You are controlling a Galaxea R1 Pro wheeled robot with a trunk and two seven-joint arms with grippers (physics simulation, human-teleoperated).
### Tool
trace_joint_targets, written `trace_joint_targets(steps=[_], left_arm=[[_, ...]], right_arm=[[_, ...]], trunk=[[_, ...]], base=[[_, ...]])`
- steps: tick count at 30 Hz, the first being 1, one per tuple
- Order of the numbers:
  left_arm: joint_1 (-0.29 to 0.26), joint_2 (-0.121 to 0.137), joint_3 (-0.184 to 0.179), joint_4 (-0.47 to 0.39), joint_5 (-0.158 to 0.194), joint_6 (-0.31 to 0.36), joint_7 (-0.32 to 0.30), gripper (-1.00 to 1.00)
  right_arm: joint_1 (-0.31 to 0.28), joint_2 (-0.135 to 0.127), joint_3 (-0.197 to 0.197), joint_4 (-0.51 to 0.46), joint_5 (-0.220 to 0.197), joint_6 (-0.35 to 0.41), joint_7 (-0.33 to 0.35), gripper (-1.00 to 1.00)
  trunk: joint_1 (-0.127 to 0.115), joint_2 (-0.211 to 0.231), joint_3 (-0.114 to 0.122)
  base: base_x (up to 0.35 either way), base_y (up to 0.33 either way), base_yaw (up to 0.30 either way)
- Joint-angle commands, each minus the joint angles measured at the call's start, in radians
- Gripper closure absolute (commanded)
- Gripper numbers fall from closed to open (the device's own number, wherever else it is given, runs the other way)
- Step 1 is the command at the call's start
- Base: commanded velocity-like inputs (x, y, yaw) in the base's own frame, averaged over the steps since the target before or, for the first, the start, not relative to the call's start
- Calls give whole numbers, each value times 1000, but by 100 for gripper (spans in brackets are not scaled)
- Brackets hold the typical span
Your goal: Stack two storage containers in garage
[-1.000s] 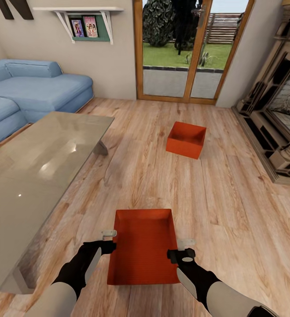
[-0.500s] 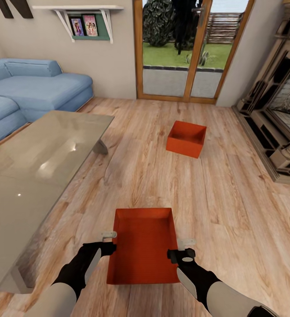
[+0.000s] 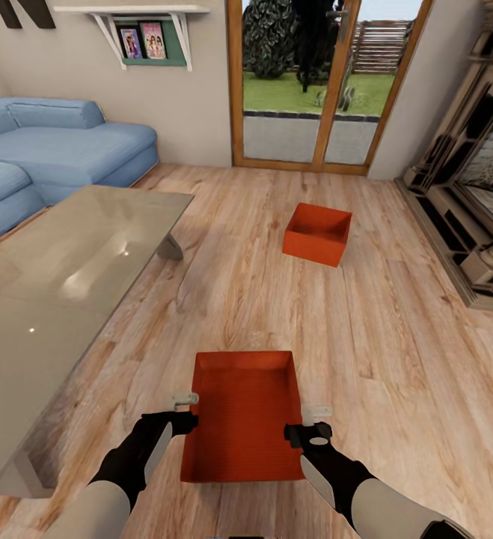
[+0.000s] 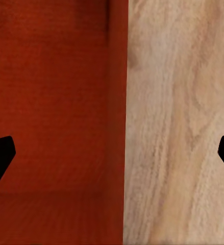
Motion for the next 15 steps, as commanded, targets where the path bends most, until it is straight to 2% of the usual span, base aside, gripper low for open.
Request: trace_joint_targets(steps=[1, 15], left_arm=[[0, 0, 0, -1, 6, 5, 5, -100], [0, 1, 0, -1, 7, 5, 3, -100]], right_arm=[[-1, -1, 8, -2, -5, 5, -7, -100], [-1, -2, 8, -2, -5, 5, -7, -100]], trunk=[[4, -8, -4], [57, -106, -48]], base=[[0, 0, 0], [0, 0, 0]])
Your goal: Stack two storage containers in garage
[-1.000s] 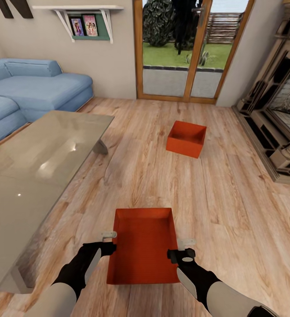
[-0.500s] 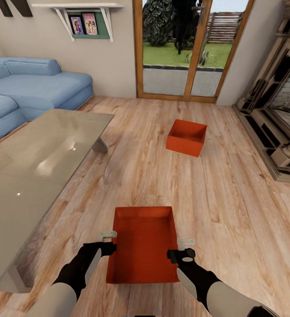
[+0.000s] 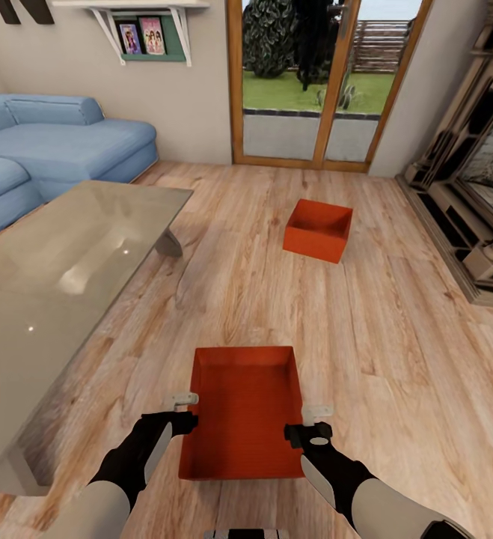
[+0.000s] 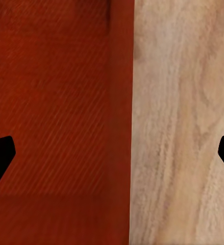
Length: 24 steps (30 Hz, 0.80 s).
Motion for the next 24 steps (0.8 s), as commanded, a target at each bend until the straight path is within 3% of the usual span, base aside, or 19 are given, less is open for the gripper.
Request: trace_joint_targets(steps=[1, 5, 24], left_arm=[[0, 0, 0, -2, 5, 5, 6, -100], [0, -2, 0, -3, 2, 5, 7, -100], [0, 0, 0, -2, 3, 6, 6, -100]], right_arm=[[-1, -1, 8, -2, -5, 5, -8, -100], [-1, -1, 8, -2, -5, 5, -8, -100], [-1, -1, 8, -2, -5, 5, -6, -100]], trunk=[[4, -8, -4], [4, -8, -4], [77, -141, -63]], base=[[0, 0, 0], [0, 0, 0], [0, 0, 0]])
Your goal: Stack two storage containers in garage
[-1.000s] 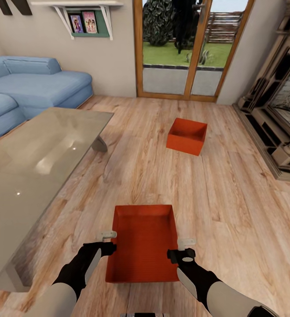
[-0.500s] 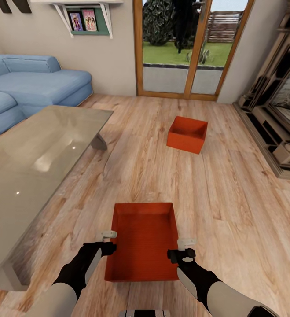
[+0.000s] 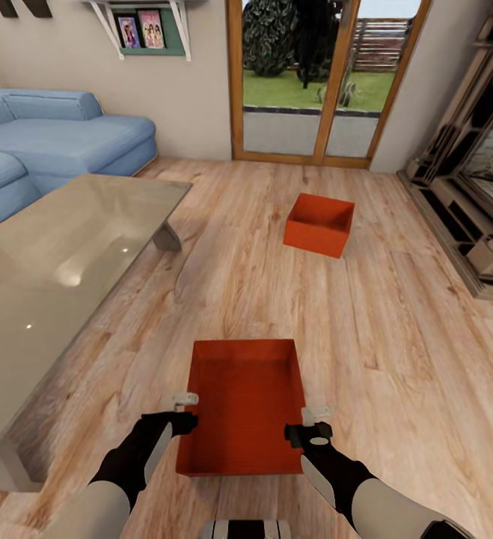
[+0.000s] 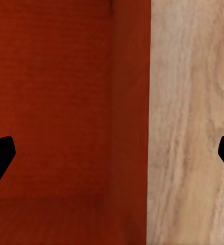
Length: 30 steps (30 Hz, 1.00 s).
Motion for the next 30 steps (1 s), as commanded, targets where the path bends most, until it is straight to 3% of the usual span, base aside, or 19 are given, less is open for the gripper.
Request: trace_joint_targets(steps=[1, 8, 15, 20, 24, 30], left_arm=[[0, 0, 0, -2, 5, 5, 5, -100], [0, -1, 0, -2, 5, 5, 5, -100], [-1, -1, -1, -3, 2, 4, 2, -100], [-1, -2, -1, -3, 2, 4, 2, -100], [0, -2, -1, -3, 2, 4, 2, -100], [-1, -2, -1, -2, 4, 4, 8, -100]], right_arm=[[-1, -1, 8, -2, -5, 5, -8, -100], [-1, -1, 8, -2, -5, 5, -8, -100], [-1, -4, 8, -2, -5, 5, -8, -100], [-3, -30, 8, -2, -5, 4, -8, -100], [-7, -37, 8, -2, -5, 4, -7, -100], [-8, -37, 8, -2, -5, 4, -6, -100]], trunk=[[4, -8, -4], [31, -57, -26], [31, -57, -26], [31, -57, -26], [31, -57, -26], [54, -99, -45]], base=[[0, 0, 0], [0, 0, 0], [0, 0, 0], [0, 0, 0], [0, 0, 0], [0, 0, 0]])
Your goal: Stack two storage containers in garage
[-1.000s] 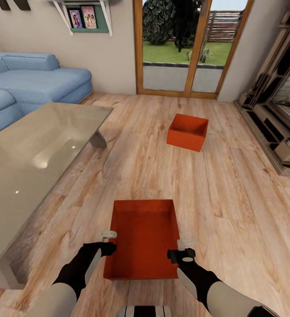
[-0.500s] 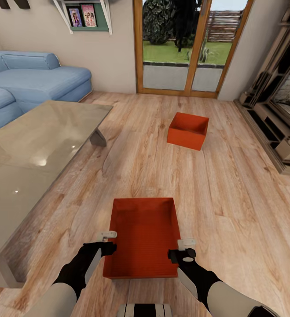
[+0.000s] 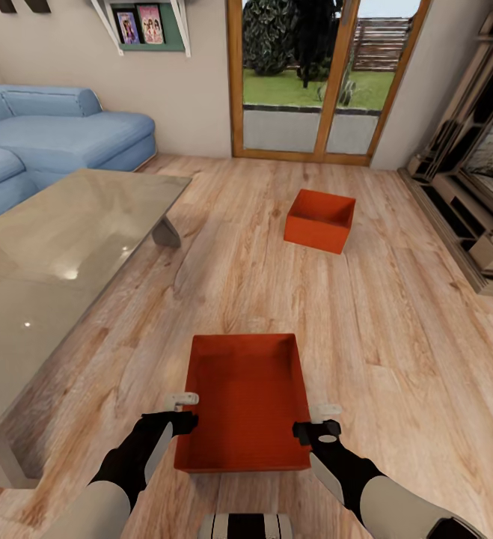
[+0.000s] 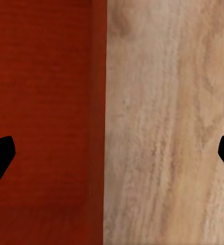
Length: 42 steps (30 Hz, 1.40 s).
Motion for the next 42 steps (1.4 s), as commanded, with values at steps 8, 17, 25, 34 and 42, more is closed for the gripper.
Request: trace_joint_targets(steps=[8, 17, 25, 34, 42], left_arm=[[0, 0, 0, -2, 3, 5, 4, -100], [0, 0, 0, -1, 6, 6, 5, -100], [0, 0, 0, -1, 5, 5, 6, -100], [0, 0, -1, -2, 5, 6, 6, -100], [0, -3, -5, -1, 3, 7, 15, -100]], right_arm=[[-1, 0, 8, -2, -5, 5, -6, -100], [-1, 0, 8, -2, -5, 5, -6, -100], [-1, 0, 8, -2, -5, 5, -6, -100], [-1, 0, 8, -2, -5, 5, -6, -100], [-1, 0, 7, -2, -5, 6, -6, -100]], trunk=[[15, -29, -13], [50, -92, -42], [69, -127, -57], [69, -127, -57], [69, -127, -57]], base=[[0, 0, 0], [0, 0, 0], [0, 0, 0], [0, 0, 0], [0, 0, 0]])
